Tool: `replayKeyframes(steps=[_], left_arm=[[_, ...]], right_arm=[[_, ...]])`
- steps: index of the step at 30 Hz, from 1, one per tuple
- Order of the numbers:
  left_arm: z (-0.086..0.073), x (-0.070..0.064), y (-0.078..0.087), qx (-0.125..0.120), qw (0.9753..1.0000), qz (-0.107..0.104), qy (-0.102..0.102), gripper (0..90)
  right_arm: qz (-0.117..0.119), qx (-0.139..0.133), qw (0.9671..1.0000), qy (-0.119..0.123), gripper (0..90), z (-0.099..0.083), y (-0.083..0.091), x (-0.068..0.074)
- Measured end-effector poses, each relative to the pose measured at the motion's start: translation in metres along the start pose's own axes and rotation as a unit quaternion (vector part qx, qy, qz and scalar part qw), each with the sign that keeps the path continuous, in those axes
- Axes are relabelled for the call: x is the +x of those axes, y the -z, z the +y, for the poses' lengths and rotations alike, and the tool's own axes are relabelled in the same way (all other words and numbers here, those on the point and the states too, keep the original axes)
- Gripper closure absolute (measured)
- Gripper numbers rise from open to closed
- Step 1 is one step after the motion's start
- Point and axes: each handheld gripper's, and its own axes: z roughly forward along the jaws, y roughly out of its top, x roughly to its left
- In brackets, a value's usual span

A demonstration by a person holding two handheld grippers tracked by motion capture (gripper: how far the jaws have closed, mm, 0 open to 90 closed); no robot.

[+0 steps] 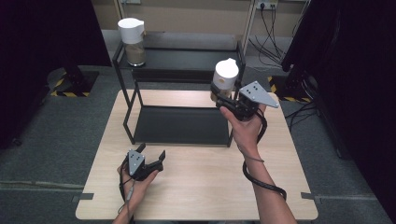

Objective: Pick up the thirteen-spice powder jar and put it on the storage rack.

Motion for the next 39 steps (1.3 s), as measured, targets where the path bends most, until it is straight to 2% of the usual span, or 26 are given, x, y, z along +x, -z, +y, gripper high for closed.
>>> replayKeyframes(steps=[27, 39], left_arm=[[0.000, 0.000, 0.000, -0.001, 1.0000, -0.001, 0.002, 12.5], [0.000, 0.000, 0.000, -0.001, 1.0000, 0.000, 0.002, 12.5]], right_arm=[[-0.009, -0.005, 0.9999, 0.000, 30.9, 0.027, -0.022, -0.002], [-0.017, -0.005, 0.9998, -0.012, 30.9, 0.038, -0.035, -0.004]])
